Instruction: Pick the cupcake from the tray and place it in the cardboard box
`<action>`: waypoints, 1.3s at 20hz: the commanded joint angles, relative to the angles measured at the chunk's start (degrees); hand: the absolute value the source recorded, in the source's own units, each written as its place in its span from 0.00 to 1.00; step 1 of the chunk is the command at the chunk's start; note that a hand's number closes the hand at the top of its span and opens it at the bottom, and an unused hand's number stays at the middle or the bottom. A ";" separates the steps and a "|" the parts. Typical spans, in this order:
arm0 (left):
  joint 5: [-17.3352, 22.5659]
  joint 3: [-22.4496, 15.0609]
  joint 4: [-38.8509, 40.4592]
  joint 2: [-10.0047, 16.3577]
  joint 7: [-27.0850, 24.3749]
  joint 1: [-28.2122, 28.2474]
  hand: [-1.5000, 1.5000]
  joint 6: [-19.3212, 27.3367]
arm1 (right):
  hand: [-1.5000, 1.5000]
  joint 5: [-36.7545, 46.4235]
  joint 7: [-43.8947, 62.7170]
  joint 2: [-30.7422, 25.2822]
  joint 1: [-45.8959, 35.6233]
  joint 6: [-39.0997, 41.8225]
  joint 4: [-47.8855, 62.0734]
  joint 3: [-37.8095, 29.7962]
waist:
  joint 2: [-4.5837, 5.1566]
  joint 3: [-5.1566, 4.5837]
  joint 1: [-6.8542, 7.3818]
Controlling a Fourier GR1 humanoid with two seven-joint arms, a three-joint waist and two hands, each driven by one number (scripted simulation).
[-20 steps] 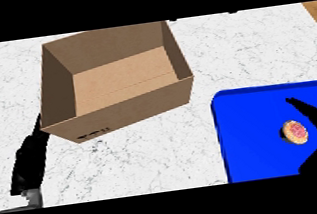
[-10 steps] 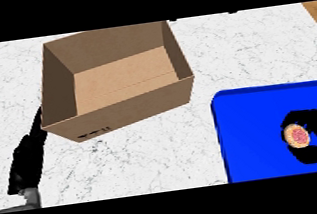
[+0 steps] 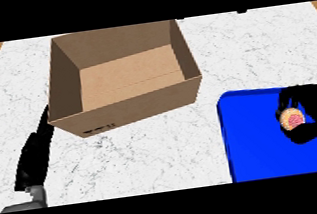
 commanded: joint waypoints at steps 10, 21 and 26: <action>-0.43 -4.34 0.73 -1.74 0.09 -6.38 0.50 -2.73 | 1.00 -0.37 -31.03 -5.80 -32.01 1.99 14.98 8.38 | 2.87 0.23 9.08; -0.80 -3.58 1.18 -1.54 -0.44 -4.34 0.50 -1.96 | 1.00 -19.28 -54.08 -0.17 -49.45 14.61 35.09 0.24 | 1.83 0.06 6.28; -1.63 -2.79 2.91 -1.78 -0.94 -4.77 0.50 -0.58 | 1.00 -22.42 -57.98 1.13 -57.16 18.67 42.34 1.58 | 1.49 -0.03 4.34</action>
